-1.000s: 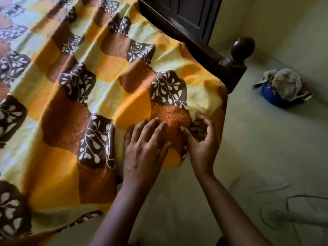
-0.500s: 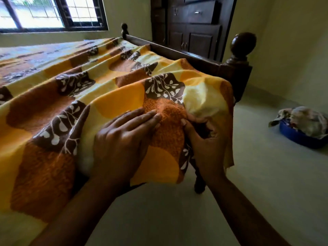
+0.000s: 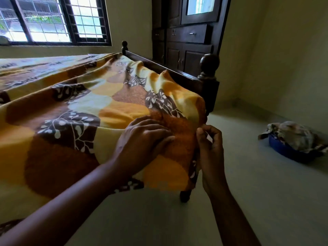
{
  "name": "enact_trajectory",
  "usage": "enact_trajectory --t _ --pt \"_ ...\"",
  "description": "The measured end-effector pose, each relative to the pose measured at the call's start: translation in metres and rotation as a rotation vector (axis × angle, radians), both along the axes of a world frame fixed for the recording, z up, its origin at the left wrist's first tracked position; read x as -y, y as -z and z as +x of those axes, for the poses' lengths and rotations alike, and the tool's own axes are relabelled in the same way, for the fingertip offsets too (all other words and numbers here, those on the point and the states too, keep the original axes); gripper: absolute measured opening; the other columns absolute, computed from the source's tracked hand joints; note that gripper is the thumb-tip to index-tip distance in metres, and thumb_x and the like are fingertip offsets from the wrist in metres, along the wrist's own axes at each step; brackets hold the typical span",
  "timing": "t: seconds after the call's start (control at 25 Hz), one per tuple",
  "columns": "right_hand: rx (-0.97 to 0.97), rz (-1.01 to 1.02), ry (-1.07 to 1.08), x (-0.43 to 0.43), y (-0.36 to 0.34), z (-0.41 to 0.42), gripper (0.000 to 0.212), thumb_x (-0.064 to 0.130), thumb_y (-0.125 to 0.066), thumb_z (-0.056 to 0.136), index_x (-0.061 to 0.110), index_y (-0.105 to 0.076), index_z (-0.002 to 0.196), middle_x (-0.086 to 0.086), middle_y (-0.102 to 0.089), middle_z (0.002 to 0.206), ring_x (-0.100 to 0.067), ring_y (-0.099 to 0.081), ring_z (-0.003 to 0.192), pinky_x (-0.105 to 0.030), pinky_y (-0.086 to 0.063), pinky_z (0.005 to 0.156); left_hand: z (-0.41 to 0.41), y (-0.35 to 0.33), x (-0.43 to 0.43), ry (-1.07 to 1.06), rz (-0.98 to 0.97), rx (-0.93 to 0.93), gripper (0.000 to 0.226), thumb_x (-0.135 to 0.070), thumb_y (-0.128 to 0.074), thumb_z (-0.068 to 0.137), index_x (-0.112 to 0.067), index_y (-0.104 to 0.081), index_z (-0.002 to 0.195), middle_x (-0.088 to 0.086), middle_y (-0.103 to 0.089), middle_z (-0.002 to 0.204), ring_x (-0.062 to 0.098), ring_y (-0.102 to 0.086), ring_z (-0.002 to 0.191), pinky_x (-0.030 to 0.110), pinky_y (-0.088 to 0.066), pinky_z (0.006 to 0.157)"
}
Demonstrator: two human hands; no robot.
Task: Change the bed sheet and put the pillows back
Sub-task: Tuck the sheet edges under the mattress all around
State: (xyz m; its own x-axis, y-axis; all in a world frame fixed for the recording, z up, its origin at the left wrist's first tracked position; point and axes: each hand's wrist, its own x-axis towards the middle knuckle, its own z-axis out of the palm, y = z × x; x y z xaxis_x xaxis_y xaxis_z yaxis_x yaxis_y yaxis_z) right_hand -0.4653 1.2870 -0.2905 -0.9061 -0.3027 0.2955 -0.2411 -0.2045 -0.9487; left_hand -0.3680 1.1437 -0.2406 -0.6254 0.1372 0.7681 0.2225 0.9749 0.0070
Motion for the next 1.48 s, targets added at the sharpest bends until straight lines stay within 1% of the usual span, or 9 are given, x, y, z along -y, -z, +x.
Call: enact_trajectory --t 0.16,0.28,0.4,0.88,1.08,1.16,1.28,1.36,1.48 --pt "-0.006 0.043 0.004 0.021 0.007 0.002 0.062 0.046 -0.066 0.072 0.039 -0.041 0.127 0.018 -0.046 0.124 0.001 -0.051 0.108 -0.017 -0.046 0.084 -0.014 -0.028 0.023 -0.012 -0.376 0.144 0.039 -0.036 -0.039 0.09 -0.023 -0.06 0.121 0.002 -0.062 0.124 0.025 -0.054 0.118 0.044 -0.046 0.095" --pt "-0.06 0.083 0.128 0.034 0.006 0.001 0.046 0.032 -0.069 0.081 0.026 -0.051 0.123 0.014 -0.048 0.119 -0.001 -0.051 0.106 -0.005 -0.039 0.08 -0.029 -0.045 0.047 0.047 -0.584 0.213 0.035 -0.034 -0.043 0.088 -0.024 -0.067 0.11 -0.001 -0.063 0.122 0.02 -0.044 0.117 0.036 -0.039 0.095" --pt "-0.083 0.157 0.157 0.026 -0.001 -0.007 0.016 0.027 -0.066 0.085 0.025 -0.065 0.101 0.023 -0.054 0.086 0.009 -0.052 0.081 -0.004 -0.04 0.072 -0.039 -0.046 0.042 0.053 -0.545 0.206 0.028 -0.034 -0.046 0.091 -0.025 -0.07 0.103 -0.004 -0.065 0.115 0.022 -0.053 0.11 0.037 -0.041 0.088" --pt "0.133 -0.028 0.074 -0.023 -0.022 -0.018 0.009 0.029 -0.039 0.099 0.029 -0.048 0.096 -0.002 -0.058 0.087 -0.019 -0.056 0.076 -0.033 -0.047 0.066 -0.089 -0.055 -0.022 0.176 -0.574 -0.032 0.02 -0.028 -0.05 0.09 -0.018 -0.067 0.092 0.001 -0.067 0.096 0.015 -0.045 0.102 0.032 -0.037 0.084" --pt "0.033 0.154 -0.048 -0.038 -0.006 -0.027 0.013 0.028 -0.038 0.098 0.029 -0.051 0.095 0.003 -0.063 0.085 -0.011 -0.059 0.073 -0.016 -0.048 0.058 -0.08 -0.056 -0.006 0.214 -0.518 0.136 0.036 -0.043 -0.044 0.083 -0.023 -0.067 0.102 -0.003 -0.068 0.106 0.01 -0.045 0.106 0.032 -0.039 0.093" --pt "-0.026 0.221 -0.093 -0.042 0.0 -0.029 0.024 0.05 -0.036 0.092 0.032 -0.052 0.095 0.01 -0.062 0.091 -0.006 -0.061 0.08 -0.023 -0.05 0.071 -0.073 -0.063 0.014 0.161 -0.506 0.188 0.041 -0.046 -0.042 0.085 -0.027 -0.063 0.114 -0.003 -0.066 0.113 0.013 -0.05 0.11 0.035 -0.039 0.092" --pt "-0.113 0.311 -0.145 -0.043 -0.001 -0.027 0.078 0.097 -0.036 0.046 0.04 -0.048 0.099 0.025 -0.057 0.094 0.008 -0.058 0.082 -0.011 -0.048 0.07 -0.073 -0.065 0.035 0.107 -0.632 0.215 0.041 -0.047 -0.039 0.085 -0.033 -0.064 0.114 -0.007 -0.065 0.116 0.013 -0.046 0.11 0.032 -0.04 0.092" --pt "-0.141 0.358 -0.113 -0.042 -0.005 -0.024 0.081 0.096 -0.044 0.039 0.044 -0.042 0.102 0.03 -0.049 0.095 0.014 -0.052 0.08 -0.005 -0.045 0.063 -0.08 -0.062 0.032 0.114 -0.643 0.215 0.035 -0.041 -0.039 0.087 -0.033 -0.069 0.102 -0.007 -0.067 0.109 0.012 -0.044 0.106 0.029 -0.037 0.091" --pt "-0.186 0.345 -0.063 -0.041 -0.009 -0.022 0.051 0.062 -0.061 0.073 0.039 -0.044 0.115 0.029 -0.048 0.095 0.013 -0.05 0.082 0.003 -0.041 0.061 -0.091 -0.064 0.019 0.128 -0.604 0.197 0.033 -0.037 -0.041 0.088 -0.025 -0.071 0.095 -0.003 -0.068 0.102 0.012 -0.047 0.103 0.032 -0.037 0.093"
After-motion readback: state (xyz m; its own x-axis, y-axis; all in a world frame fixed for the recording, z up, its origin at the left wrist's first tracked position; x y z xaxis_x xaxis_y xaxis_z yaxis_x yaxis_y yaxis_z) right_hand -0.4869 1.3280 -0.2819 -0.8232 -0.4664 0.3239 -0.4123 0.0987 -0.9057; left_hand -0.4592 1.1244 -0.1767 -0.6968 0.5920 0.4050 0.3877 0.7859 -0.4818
